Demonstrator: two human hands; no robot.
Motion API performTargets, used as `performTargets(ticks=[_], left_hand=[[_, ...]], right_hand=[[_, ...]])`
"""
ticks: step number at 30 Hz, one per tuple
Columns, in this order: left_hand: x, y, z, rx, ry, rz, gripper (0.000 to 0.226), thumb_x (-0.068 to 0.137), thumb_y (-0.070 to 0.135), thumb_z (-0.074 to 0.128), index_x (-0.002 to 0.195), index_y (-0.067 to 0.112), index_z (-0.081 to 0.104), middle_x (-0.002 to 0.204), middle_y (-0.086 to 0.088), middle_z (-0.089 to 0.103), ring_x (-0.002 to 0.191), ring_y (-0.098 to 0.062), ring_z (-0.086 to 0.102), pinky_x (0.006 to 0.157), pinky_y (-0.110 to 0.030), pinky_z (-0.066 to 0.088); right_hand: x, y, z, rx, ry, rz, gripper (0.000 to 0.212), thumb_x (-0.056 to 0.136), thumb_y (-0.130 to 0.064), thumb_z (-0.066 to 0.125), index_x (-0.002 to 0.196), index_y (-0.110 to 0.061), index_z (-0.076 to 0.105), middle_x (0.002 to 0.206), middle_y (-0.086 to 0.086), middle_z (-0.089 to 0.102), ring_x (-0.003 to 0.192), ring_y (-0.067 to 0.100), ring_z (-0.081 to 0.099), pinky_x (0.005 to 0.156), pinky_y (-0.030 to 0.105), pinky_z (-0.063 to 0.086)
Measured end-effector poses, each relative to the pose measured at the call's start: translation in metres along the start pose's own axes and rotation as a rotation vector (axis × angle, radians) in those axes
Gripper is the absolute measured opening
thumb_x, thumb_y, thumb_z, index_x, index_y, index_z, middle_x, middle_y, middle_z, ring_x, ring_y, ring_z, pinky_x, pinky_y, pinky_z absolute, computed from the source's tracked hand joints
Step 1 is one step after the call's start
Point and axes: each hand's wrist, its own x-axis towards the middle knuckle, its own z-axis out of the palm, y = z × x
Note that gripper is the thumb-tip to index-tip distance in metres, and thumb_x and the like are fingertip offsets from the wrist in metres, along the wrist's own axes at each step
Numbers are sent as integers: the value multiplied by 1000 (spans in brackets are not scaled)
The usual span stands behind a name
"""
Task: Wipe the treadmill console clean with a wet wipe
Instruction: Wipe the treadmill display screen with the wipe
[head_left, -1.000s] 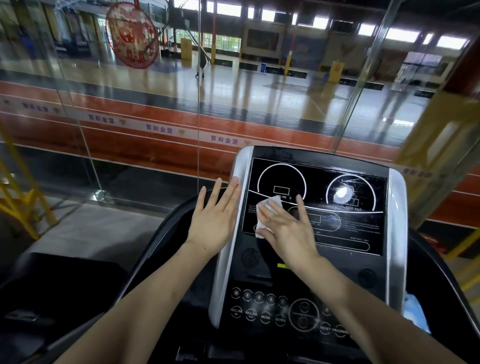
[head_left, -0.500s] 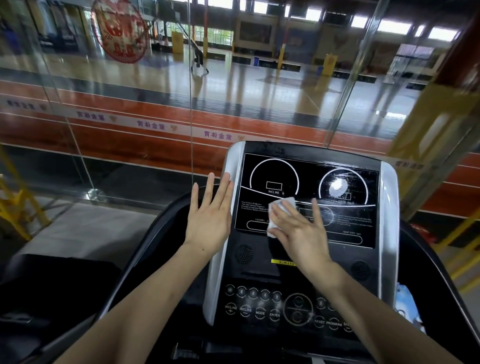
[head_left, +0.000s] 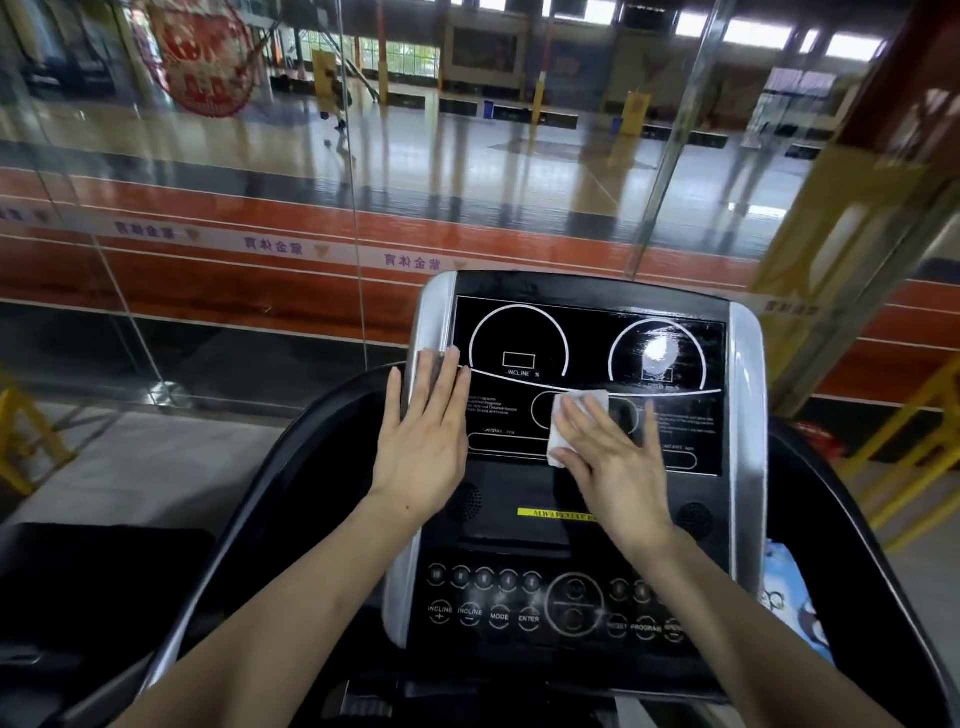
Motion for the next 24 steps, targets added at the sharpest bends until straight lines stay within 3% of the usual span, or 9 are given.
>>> performTargets(ticks=[4,9,12,16,20,24], left_hand=[[3,5,-1,-31,14,-20,67,107,31,39,165,11,13,174,-11,-3,160,-33,-9,129,-56,6],[0,11,0,-30,10,-22,64,106,34,31,164,11,18,174,-13,1,160,-33,-6,129,-57,7],[-1,14,-1,-28,15,-17,65,104,35,28,163,11,20,174,-14,3,161,-34,-3,128,-58,9],[0,23,-3,-34,11,19,64,105,35,30,164,12,19,174,-12,4,160,-33,-5,128,-58,7],[-1,34,-1,-41,-14,51,63,105,35,33,164,14,20,174,-10,4,160,-34,-6,128,-59,9],[-1,39,1,-28,-37,57,64,103,37,26,164,15,21,174,-10,4,160,-34,-6,128,-59,8]], right_hand=[[-14,27,-12,-59,-2,78,46,101,-43,57,144,-26,61,149,-11,56,146,14,45,124,68,13],[18,-39,14,57,-30,7,46,94,-33,75,137,-21,67,149,-7,57,147,13,43,125,63,10],[28,-57,20,78,-17,-69,46,94,-33,75,139,-22,66,151,-8,56,147,11,44,123,62,11],[-1,-1,-4,32,-44,-11,49,100,-29,68,147,-28,57,155,-11,47,150,10,39,125,66,11],[-35,67,-26,-23,-30,136,43,103,-31,57,146,-29,60,154,-15,46,147,15,45,121,70,16],[-38,69,-23,-29,-25,198,41,104,-36,53,142,-26,63,154,-12,49,147,16,45,122,69,14]])
